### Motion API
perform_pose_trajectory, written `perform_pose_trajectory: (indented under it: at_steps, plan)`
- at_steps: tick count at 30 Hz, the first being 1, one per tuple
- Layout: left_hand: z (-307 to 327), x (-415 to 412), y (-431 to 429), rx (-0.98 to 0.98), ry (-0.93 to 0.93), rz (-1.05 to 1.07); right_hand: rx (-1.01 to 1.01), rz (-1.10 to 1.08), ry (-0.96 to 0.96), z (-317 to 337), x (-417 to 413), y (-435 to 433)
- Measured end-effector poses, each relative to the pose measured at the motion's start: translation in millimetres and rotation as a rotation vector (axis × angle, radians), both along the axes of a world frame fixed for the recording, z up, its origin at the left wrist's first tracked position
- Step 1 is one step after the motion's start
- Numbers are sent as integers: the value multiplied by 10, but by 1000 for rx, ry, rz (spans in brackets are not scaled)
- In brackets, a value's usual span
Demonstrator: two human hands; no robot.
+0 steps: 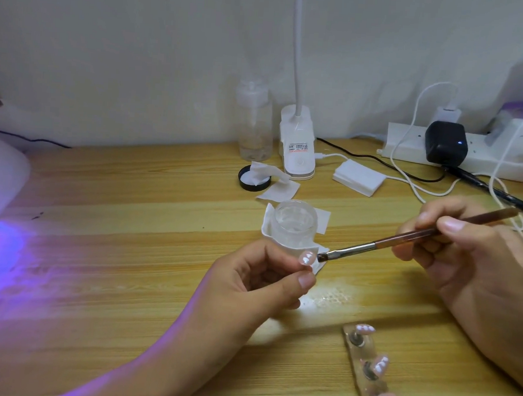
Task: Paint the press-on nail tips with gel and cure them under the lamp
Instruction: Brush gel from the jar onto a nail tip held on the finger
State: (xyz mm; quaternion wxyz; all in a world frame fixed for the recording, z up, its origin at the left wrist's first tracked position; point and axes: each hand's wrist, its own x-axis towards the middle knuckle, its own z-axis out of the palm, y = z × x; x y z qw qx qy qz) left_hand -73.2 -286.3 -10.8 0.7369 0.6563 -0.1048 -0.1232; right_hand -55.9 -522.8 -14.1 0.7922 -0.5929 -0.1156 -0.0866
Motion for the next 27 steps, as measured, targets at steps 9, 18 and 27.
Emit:
perform_pose_trajectory:
  at_steps: [9,18,27]
  plan:
    - [20,-12,-2,26,-9,-2,-70,-14,0,3,-40,27]
    - [18,-8,7,43,-28,10,22,-98,2,-20,0,-54]
    - [25,-15,5,51,-38,-46,170,-56,128,-24,58,-99]
